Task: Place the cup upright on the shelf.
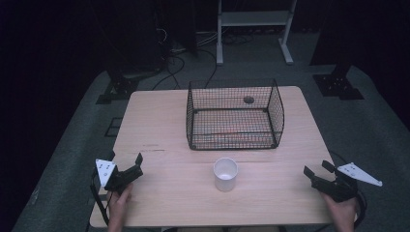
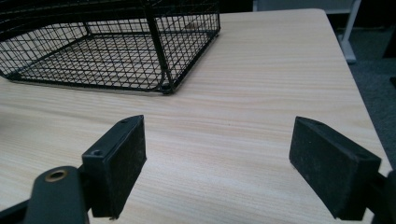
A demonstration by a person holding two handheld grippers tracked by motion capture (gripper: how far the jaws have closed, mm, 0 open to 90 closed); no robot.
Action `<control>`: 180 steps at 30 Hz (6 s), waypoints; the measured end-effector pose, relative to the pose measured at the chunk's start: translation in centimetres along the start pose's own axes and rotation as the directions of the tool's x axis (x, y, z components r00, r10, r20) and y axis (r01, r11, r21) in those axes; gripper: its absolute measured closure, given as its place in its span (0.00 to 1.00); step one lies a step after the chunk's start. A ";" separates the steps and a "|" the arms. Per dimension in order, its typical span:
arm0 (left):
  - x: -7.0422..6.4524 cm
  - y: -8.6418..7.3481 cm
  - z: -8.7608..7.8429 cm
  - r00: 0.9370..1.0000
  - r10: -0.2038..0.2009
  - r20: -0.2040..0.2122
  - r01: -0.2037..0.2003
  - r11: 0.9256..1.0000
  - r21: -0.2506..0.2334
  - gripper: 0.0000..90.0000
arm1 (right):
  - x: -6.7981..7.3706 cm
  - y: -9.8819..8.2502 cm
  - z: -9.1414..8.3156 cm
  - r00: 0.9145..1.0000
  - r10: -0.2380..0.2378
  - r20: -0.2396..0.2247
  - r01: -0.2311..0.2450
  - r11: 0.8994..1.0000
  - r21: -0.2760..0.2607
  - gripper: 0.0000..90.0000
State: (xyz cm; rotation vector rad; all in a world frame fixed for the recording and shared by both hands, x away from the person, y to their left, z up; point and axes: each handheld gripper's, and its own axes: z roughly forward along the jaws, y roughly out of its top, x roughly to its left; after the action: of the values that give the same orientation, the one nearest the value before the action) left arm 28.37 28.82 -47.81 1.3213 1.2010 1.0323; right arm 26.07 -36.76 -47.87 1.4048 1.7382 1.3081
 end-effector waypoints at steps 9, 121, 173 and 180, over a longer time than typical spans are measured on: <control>0.0 0.0 -0.1 1.000 0.002 0.003 -0.002 1.000 -0.001 0.00 | 0.1 0.5 -0.1 1.000 0.006 -0.012 -0.006 1.000 -0.002 0.18; -0.1 0.0 -0.1 1.000 0.006 0.005 -0.006 1.000 -0.003 0.00 | 18.9 5.2 4.8 0.759 -0.320 -0.568 0.430 0.900 0.069 0.09; 0.0 0.0 -0.1 1.000 0.000 0.006 0.000 1.000 -0.002 0.00 | 21.6 11.2 10.1 0.710 -0.271 -0.650 0.438 0.893 0.106 0.21; 0.0 0.0 -0.1 1.000 -0.001 0.006 0.001 1.000 -0.003 0.00 | 21.5 12.5 10.5 0.707 -0.263 -0.657 0.431 0.896 0.105 0.21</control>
State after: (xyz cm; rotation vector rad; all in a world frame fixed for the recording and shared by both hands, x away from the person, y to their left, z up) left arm 28.29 28.82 -47.80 1.3207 1.1946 1.0284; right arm 33.64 -13.17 -37.15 0.6889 2.5476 1.4677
